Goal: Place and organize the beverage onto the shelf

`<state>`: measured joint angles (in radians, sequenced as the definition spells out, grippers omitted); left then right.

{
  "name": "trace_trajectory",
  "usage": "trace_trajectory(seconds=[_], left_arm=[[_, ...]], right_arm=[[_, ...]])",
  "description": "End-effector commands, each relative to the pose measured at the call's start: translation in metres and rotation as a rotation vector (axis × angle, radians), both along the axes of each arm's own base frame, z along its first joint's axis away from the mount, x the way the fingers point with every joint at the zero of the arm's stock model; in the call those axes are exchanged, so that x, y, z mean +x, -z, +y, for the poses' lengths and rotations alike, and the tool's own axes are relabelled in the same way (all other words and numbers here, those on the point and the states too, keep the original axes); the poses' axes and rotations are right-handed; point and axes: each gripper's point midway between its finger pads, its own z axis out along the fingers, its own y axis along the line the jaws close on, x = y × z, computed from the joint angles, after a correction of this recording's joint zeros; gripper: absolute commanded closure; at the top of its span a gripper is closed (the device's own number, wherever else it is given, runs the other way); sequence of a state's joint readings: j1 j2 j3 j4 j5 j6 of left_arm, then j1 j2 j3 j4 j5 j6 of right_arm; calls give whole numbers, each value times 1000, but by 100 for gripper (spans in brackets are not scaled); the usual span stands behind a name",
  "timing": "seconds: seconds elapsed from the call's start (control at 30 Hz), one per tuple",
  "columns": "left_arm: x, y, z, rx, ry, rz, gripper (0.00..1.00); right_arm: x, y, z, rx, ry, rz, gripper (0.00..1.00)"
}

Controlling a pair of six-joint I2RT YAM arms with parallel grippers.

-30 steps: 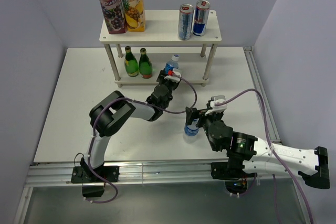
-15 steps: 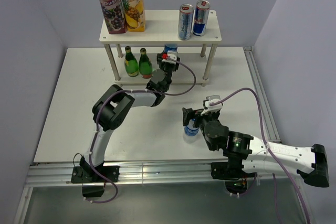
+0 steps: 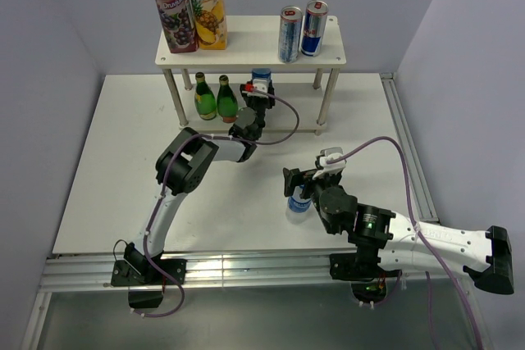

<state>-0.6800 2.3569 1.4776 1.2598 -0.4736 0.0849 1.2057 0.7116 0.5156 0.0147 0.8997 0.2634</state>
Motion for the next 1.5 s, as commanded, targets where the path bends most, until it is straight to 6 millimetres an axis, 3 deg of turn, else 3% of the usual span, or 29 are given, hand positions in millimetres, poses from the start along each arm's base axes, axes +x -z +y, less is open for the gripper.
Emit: trace_trajectory(seconds=[0.0, 0.17, 0.2, 0.3, 0.4, 0.8, 1.07, 1.33, 1.47], left_arm=[[-55, -128, 36, -410, 52, -480, 72], [-62, -114, 35, -356, 64, -443, 41], [-63, -112, 35, -353, 64, -437, 30], [-67, -102, 33, -317, 61, -412, 16], [-71, -93, 30, -292, 56, -390, 8], [-95, -95, 22, -267, 63, -362, 4], [-117, -103, 29, -262, 39, -336, 4], [-151, -100, 46, -248, 16, -269, 3], [-178, -93, 52, -204, 1, -224, 3]], right_arm=[[3, -15, 4, 50, 3, -23, 0], [4, -16, 4, 56, 2, -21, 0], [3, -16, 4, 56, 1, -20, 0], [3, -16, 4, 62, -4, -21, 0], [3, -17, 3, 64, 1, -22, 0], [2, -18, 1, 71, 4, -23, 0], [2, -21, -3, 87, 12, -28, 0], [0, -24, -9, 109, 23, -34, 0], [1, -25, -11, 113, 34, -37, 0]])
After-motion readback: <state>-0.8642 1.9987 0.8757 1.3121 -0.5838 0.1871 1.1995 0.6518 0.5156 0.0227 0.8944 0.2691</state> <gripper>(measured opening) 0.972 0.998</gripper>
